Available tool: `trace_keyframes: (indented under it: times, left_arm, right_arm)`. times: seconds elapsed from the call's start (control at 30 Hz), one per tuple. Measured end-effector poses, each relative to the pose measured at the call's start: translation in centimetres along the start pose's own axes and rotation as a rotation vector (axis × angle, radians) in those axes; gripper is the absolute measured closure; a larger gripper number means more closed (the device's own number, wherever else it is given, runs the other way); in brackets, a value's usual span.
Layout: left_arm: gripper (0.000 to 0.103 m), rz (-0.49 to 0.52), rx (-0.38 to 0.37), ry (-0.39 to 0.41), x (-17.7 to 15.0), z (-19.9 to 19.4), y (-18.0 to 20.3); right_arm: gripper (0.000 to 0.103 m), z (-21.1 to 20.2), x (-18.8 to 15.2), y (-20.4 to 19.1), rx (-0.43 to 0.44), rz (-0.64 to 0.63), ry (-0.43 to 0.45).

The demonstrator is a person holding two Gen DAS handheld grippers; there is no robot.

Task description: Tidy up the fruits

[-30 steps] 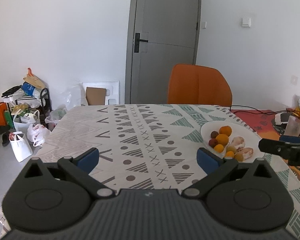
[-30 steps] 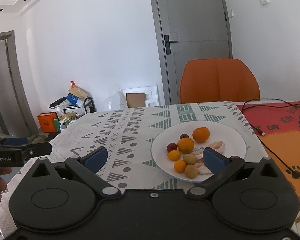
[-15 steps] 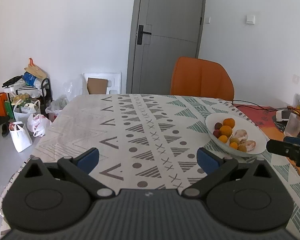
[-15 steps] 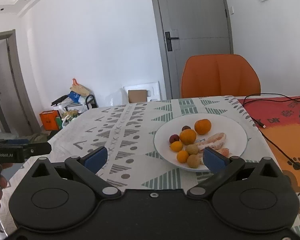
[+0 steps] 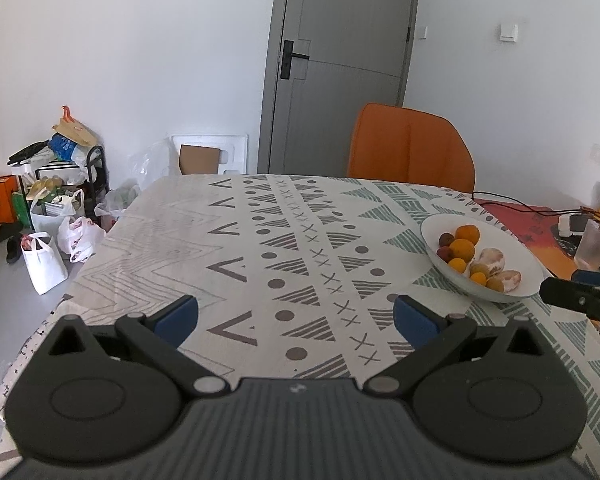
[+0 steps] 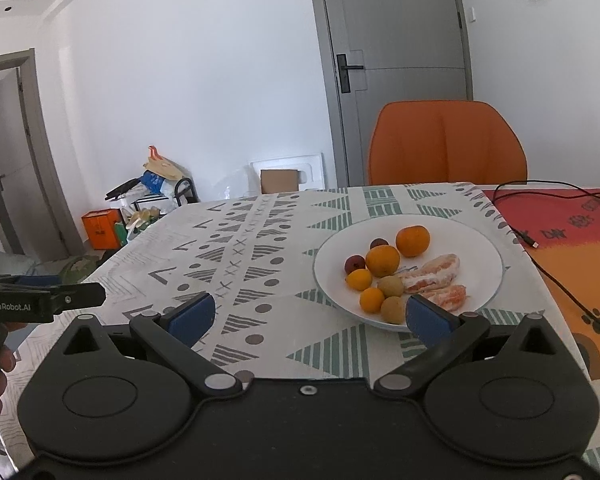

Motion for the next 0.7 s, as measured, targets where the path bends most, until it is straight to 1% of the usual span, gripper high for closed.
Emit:
trace_keyframes:
  times: [0.7]
  left_arm:
    - [0.000, 0.004, 0.023, -0.002, 0.00, -0.18, -0.38]
  right_arm:
    - [0.000, 0.13, -0.24, 0.09, 0.001, 0.001, -0.006]
Point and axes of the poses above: each gripper's, at about its wrist camera, not at the fingertips, and z roughly the way its jaws point, y to its right, x to its top, the point moved 2 cm from there along z, roughly the way its jaws point, and after that the axes turned 1 degree about z, right-handed, at the moved point
